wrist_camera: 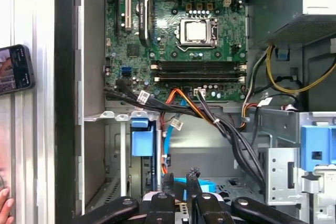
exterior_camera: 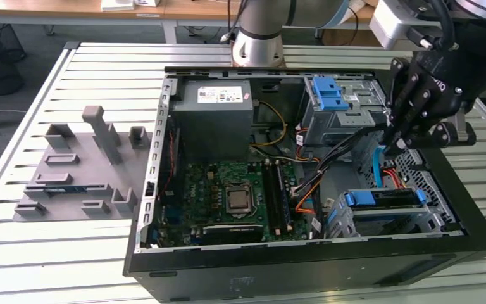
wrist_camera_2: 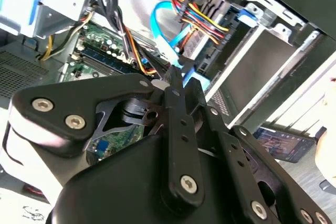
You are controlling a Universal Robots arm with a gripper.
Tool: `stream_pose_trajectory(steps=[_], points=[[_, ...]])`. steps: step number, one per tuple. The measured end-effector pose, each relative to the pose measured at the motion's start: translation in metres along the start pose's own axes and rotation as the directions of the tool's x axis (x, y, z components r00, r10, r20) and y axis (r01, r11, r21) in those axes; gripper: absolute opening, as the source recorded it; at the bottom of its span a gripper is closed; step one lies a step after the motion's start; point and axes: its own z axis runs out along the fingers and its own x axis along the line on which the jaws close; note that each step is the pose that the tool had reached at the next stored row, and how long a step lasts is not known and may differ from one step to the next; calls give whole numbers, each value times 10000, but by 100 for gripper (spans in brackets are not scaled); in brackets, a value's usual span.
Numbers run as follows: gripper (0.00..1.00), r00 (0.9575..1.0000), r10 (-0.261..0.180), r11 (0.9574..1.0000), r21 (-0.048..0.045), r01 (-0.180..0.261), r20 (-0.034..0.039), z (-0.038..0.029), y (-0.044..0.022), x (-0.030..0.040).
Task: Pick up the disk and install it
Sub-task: 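Insert the second disk wire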
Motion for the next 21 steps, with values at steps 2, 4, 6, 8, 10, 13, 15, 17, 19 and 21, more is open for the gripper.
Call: stream_pose_trajectory(steps=[2,4,6,8,10,13,15,17,19,21], points=[[24,10000,0,10000,0,0,2,0,13,-26],[25,10000,-1,10000,0,1,-12,5,13,-41],[31,10000,-1,10000,0,1,-15,28,13,-53],[31,10000,1,10000,0,-1,-14,65,13,-64],[31,10000,0,10000,1,0,-31,100,13,-70],[31,9999,2,10000,13,-2,-163,135,10,-71],[31,9995,5,10000,35,-4,-304,150,7,-71],[24,9992,6,10000,55,-4,-411,169,4,-70],[18,9989,7,10000,63,-4,-466,195,0,-70],[16,9989,7,10000,64,-4,-467,211,-3,-69]])
